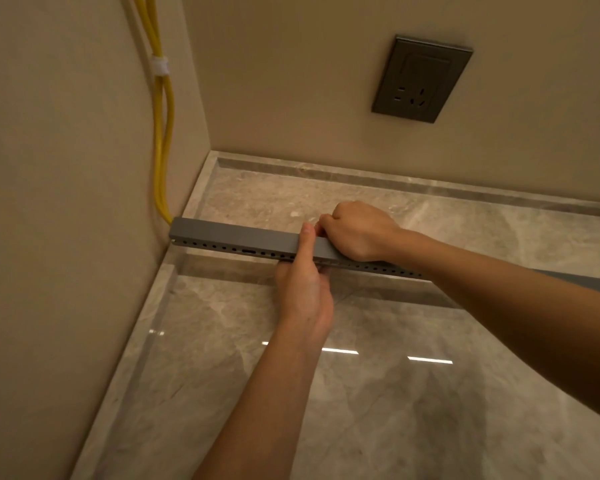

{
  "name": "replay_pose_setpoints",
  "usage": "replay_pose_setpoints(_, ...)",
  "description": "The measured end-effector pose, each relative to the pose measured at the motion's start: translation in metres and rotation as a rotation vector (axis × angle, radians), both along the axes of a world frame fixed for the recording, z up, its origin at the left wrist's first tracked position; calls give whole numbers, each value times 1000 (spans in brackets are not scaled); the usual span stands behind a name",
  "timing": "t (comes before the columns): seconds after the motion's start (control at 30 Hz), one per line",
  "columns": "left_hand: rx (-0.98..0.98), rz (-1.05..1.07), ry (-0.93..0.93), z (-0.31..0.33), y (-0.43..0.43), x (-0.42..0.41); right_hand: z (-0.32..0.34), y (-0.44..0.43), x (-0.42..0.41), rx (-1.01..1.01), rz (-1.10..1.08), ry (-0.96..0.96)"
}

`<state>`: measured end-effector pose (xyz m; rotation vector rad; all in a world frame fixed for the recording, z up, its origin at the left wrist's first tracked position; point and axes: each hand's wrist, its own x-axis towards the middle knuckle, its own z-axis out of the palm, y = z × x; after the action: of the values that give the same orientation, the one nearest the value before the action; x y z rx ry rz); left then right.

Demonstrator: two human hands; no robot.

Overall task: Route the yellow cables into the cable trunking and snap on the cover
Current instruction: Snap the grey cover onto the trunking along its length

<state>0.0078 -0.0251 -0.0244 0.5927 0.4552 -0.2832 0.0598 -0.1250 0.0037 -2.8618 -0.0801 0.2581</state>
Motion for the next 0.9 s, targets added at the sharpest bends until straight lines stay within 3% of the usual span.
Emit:
replay_pose_setpoints(0.33, 13, 11, -2, -2, 0, -5, -6, 1, -3, 85, -8, 26)
replay_pose_setpoints(0.5, 173, 99, 141, 2, -5, -3, -9, 3, -5, 32, -75, -32)
replay_pose_setpoints(0.67, 356, 118, 113, 2, -5, -3, -9, 3, -6, 32, -95, -45)
replay_pose_setpoints(0.9, 364, 154, 104, 0, -3, 2, -10, 0, -1, 86, -121, -19)
